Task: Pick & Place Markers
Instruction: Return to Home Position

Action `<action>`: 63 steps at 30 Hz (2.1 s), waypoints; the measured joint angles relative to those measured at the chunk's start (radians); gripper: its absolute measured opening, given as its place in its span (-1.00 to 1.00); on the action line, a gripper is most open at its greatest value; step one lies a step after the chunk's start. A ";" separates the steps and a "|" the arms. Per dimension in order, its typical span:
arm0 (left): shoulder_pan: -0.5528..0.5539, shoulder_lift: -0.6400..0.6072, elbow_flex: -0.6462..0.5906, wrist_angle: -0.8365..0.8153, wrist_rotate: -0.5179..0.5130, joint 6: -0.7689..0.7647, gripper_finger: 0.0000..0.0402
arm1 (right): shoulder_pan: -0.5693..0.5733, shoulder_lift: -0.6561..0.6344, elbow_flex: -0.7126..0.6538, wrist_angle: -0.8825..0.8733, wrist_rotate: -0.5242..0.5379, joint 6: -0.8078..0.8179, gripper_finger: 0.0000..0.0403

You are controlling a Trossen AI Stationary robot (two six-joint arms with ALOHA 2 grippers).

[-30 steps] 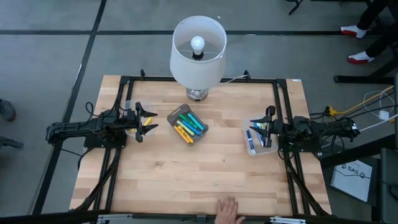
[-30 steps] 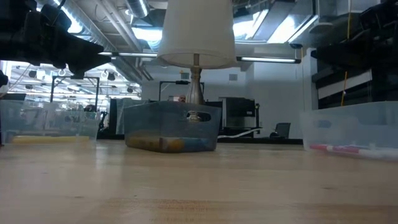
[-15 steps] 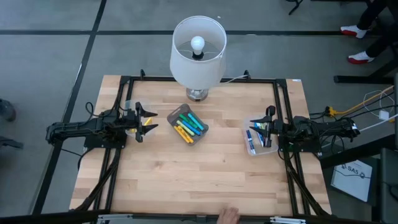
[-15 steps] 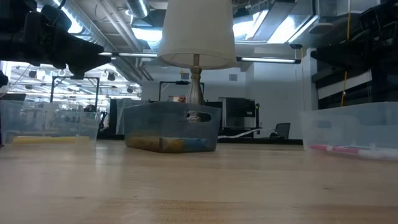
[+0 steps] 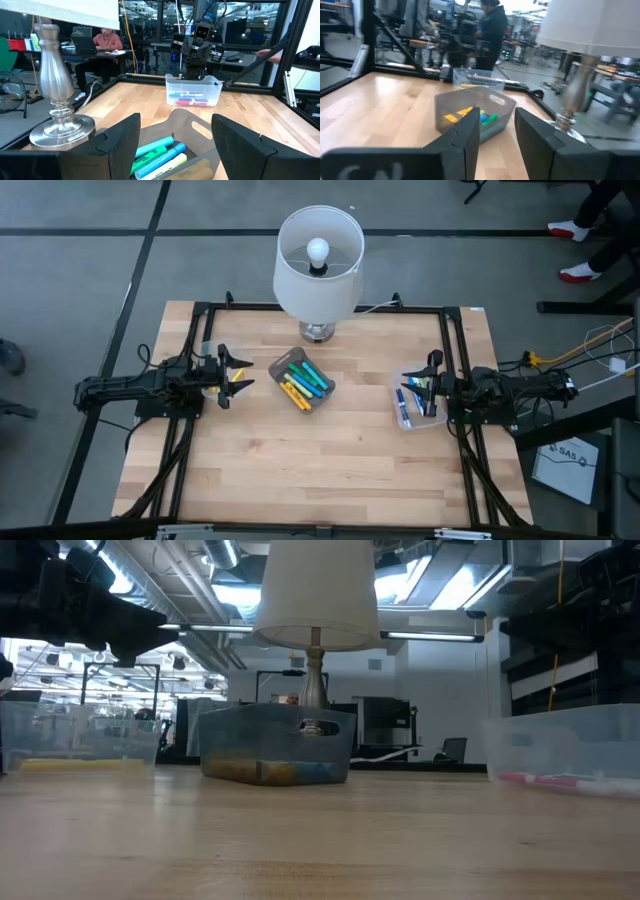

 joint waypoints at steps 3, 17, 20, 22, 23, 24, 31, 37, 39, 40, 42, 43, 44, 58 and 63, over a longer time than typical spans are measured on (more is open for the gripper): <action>0.000 0.000 0.000 0.000 0.000 0.000 0.19 | 0.039 0.001 0.000 -0.001 -0.009 0.000 -0.40; 0.000 0.000 0.000 0.000 0.000 0.000 0.19 | 0.054 0.000 0.000 -0.001 -0.009 0.000 -0.40; 0.000 0.000 0.000 0.000 0.000 0.000 0.19 | 0.054 0.000 0.000 -0.001 -0.009 0.000 -0.40; 0.000 0.000 0.000 0.000 0.000 -0.001 0.19 | 0.054 0.000 0.000 -0.001 -0.009 0.000 -0.40; 0.000 0.000 0.000 0.000 0.000 -0.001 0.19 | 0.054 0.000 0.000 -0.001 -0.009 0.000 -0.40; 0.000 0.000 0.000 0.000 0.000 0.000 0.19 | 0.054 0.000 0.000 -0.001 -0.009 0.000 -0.40; 0.000 0.000 0.000 0.000 0.000 -0.001 0.19 | 0.054 0.000 0.000 -0.001 -0.009 0.000 -0.40; 0.000 0.000 0.000 0.000 0.000 0.000 0.19 | 0.054 0.000 0.000 -0.001 -0.009 0.000 -0.40; 0.000 0.000 0.000 0.000 0.000 -0.001 0.19 | 0.054 0.000 0.000 -0.001 -0.009 0.000 -0.40; 0.000 0.000 0.000 0.000 0.000 -0.001 0.19 | 0.054 0.000 0.000 -0.001 -0.009 0.000 -0.40; 0.000 0.000 0.000 0.000 0.000 0.000 0.19 | 0.054 0.000 0.000 -0.001 -0.009 0.000 -0.40; 0.000 0.000 0.000 0.000 0.000 -0.001 0.20 | 0.054 0.000 0.000 -0.001 -0.009 0.000 -0.40; 0.000 0.000 0.000 0.000 0.000 0.000 0.20 | 0.054 0.000 0.000 -0.001 -0.009 0.000 -0.40; 0.000 0.000 0.000 0.000 0.000 0.000 0.19 | 0.054 0.000 0.000 -0.001 -0.009 0.000 -0.40; 0.000 0.000 0.000 0.000 0.000 -0.001 0.20 | 0.054 0.000 0.000 -0.001 -0.009 0.000 -0.40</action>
